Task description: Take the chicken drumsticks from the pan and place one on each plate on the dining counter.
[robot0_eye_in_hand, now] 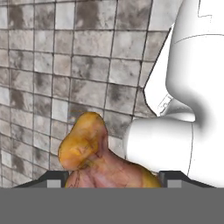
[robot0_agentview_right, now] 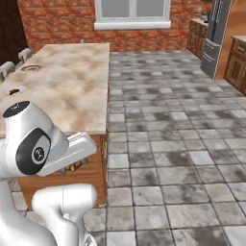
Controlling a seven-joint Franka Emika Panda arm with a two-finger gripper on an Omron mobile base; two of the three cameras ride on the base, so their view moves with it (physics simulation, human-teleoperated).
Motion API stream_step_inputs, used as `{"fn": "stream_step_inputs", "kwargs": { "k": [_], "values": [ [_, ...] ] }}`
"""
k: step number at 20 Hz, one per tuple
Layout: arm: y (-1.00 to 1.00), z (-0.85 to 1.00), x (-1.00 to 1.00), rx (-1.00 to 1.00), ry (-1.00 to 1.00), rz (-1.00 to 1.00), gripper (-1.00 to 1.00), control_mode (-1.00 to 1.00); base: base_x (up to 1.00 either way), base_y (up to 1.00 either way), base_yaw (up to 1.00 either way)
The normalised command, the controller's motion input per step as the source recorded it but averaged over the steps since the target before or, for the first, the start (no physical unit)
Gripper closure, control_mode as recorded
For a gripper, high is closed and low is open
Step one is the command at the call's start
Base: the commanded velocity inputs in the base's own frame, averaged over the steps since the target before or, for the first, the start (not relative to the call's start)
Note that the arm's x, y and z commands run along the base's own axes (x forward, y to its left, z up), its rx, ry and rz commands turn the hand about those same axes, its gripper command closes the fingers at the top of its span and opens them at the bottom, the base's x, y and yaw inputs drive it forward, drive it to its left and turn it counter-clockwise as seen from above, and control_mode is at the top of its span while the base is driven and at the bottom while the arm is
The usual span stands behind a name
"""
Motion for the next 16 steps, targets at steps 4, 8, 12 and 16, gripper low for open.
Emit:
{"fn": "stream_step_inputs", "kwargs": {
  "k": [4,8,12,16],
  "values": [
    [0.0,0.0,0.0,0.0,0.0,0.0,1.0,1.0,0.03,1.0,-0.19],
    [0.0,0.0,0.0,0.0,0.0,0.0,1.0,1.0,0.12,1.0,-0.24],
    [0.0,0.0,0.0,0.0,0.0,0.0,1.0,1.0,0.14,1.0,-0.26],
    [0.0,0.0,0.0,0.0,0.0,0.0,1.0,1.0,0.16,1.0,-0.3]
  ]
}}
